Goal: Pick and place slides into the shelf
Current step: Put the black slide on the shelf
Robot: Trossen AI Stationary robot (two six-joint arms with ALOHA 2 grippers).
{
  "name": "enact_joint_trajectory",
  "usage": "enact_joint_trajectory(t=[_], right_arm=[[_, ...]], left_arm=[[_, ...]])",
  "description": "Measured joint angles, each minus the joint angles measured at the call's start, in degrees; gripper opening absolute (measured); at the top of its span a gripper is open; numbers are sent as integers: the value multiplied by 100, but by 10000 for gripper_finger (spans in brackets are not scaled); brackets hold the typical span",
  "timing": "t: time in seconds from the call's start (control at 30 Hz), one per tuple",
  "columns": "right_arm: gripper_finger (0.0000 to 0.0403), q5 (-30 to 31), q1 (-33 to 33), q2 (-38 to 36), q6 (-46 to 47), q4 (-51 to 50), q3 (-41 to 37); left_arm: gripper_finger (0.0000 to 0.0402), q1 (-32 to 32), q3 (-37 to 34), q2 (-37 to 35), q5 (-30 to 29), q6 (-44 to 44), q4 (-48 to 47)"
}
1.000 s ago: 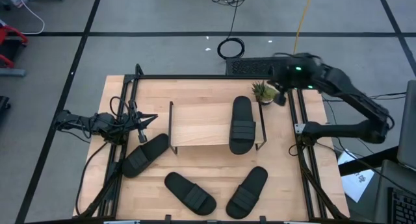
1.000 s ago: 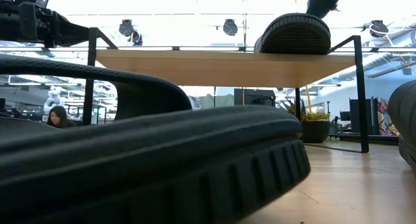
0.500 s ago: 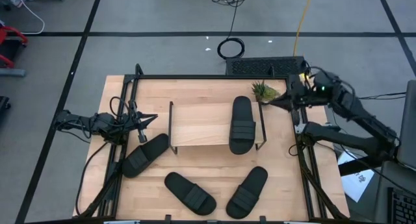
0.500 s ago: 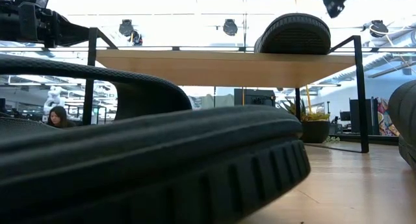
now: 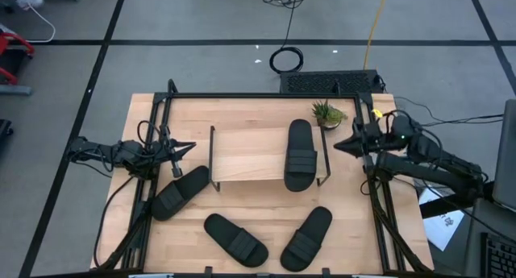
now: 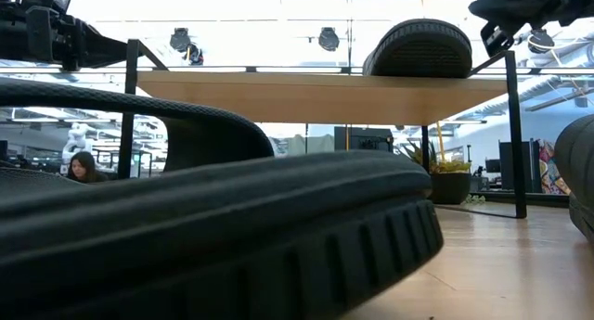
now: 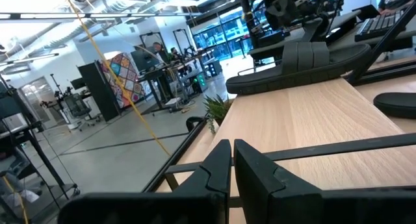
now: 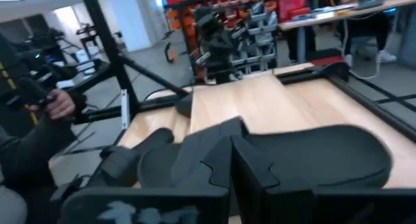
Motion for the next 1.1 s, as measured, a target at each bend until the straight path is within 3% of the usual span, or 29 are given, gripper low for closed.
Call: enact_joint_trajectory(t=[0.17,0.33,0.47,0.6,0.77,0.93,1.1], right_arm=[[0,-41,549,-57,15,671,-425],[0,-52,998,-41,-432,2076,-1168],[0,-49,1135,-41,-821,2898,-1619],[0,-47,1139,-41,-997,2888,-1737],[0,-152,1139,-41,-1004,2898,-1793],[0,-201,1139,-41,-1011,2892,-1921],[0,-203,1139,-41,-1055,2895,-1961]], left_arm=[[26,2,0,2,0,74,-9],[26,0,-1,2,-4,327,97],[26,2,41,2,130,-90,269],[26,-3,183,0,57,-300,249],[26,-85,463,0,30,-965,-474],[26,-196,813,20,456,-1772,-1038],[26,-276,1608,501,619,-1965,-1168]])
